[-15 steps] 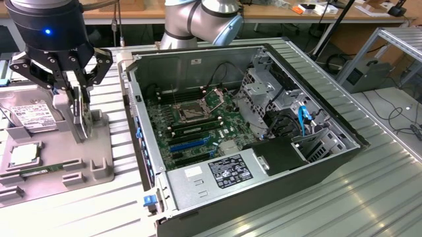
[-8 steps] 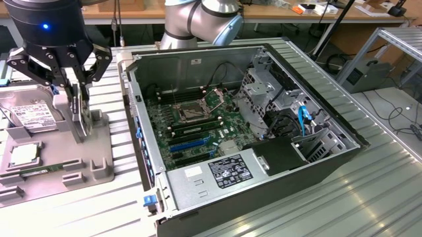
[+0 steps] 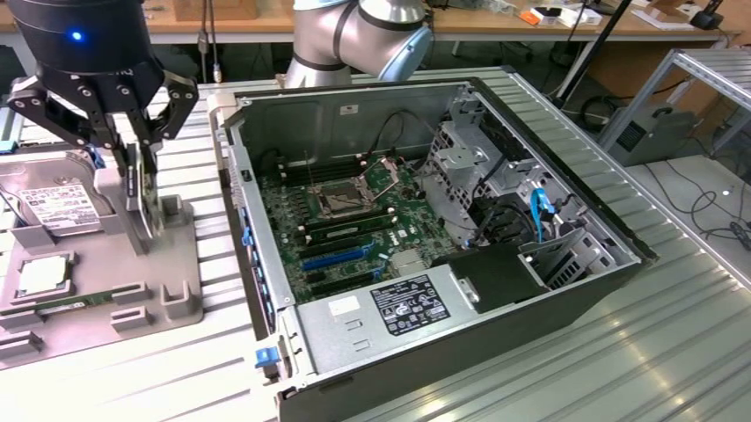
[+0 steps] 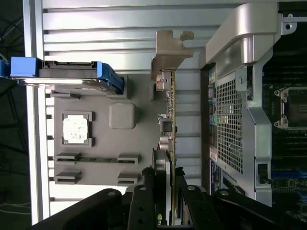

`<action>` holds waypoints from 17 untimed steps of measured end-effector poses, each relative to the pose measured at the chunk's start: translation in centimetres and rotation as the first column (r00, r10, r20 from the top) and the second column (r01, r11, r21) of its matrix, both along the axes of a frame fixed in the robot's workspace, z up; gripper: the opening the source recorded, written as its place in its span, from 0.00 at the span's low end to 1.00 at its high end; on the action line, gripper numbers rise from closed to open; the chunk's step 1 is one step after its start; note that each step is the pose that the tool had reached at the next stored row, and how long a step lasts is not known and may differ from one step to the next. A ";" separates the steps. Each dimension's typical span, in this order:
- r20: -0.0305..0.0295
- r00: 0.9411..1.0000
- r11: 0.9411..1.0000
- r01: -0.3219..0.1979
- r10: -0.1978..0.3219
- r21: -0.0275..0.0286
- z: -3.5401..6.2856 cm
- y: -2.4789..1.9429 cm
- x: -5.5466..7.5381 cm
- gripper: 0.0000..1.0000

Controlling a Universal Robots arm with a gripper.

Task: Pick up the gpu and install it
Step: 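Pick up the gpu and move the gpu toward the slot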

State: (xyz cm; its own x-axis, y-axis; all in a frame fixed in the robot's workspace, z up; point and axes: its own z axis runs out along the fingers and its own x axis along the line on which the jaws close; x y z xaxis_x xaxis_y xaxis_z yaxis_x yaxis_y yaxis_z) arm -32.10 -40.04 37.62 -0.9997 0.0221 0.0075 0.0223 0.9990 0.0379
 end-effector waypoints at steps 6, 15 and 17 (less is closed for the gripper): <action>0.000 1.000 1.000 0.000 0.000 0.000 0.74 0.00 0.0 0.27; 0.000 1.000 1.000 0.000 0.000 0.000 1.44 0.00 0.0 0.27; 0.000 1.000 1.000 0.000 0.000 0.000 1.63 0.00 0.0 0.27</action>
State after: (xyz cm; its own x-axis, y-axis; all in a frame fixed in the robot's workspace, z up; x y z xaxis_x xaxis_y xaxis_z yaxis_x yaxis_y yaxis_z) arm -32.10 -40.04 39.26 -0.9997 0.0220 0.0075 0.0223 0.9990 0.0379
